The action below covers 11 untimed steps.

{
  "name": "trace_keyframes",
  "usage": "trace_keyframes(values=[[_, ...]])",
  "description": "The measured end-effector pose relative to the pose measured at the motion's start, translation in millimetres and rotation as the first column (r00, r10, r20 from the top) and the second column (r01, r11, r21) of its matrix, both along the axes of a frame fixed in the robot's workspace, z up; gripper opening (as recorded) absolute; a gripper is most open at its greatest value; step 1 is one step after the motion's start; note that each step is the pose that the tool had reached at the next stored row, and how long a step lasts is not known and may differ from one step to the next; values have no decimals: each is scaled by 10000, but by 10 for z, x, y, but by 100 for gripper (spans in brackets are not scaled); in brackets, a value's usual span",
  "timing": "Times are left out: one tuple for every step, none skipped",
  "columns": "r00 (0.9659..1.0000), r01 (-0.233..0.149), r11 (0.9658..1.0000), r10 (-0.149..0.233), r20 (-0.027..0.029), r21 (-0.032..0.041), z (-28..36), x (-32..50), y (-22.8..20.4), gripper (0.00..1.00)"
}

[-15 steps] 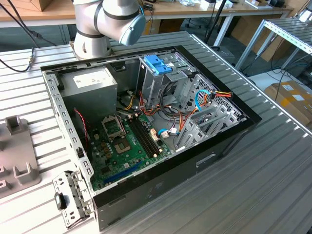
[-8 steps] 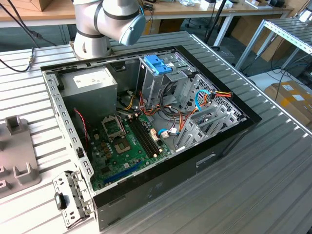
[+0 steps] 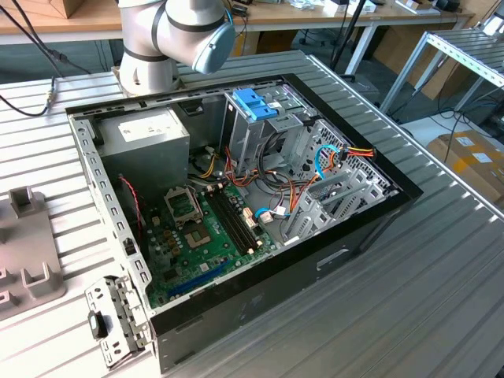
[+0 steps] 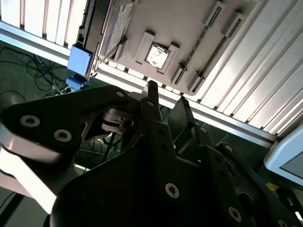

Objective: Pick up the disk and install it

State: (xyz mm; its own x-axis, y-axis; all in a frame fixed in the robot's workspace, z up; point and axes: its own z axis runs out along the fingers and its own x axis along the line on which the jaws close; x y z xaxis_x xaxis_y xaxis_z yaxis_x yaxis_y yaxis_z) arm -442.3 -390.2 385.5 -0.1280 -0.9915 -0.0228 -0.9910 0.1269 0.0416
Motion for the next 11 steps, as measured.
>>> trace_keyframes(values=[[10000, 0, 10000, 0, 1, 0, -1, 0, 5, 36], [10000, 0, 10000, 0, 1, 0, -1, 0, 11, 36], [10000, 0, 10000, 0, 1, 0, -1, 0, 20, 36], [10000, 0, 10000, 0, 1, 0, -1, 0, 26, 36], [10000, 0, 10000, 0, 1, 0, -1, 0, 38, 36], [10000, 0, 10000, 0, 1, 1, -1, 0, 43, 36], [10000, 0, 10000, 0, 0, 0, -1, 0, 50, 36], [10000, 0, 10000, 0, 1, 1, -1, 0, 57, 36], [10000, 0, 10000, 0, 0, 0, -1, 0, 61, 36], [10000, 0, 10000, 0, 1, 0, -1, 0, 67, 36], [10000, 0, 10000, 0, 0, 0, -1, 0, 72, 36]])
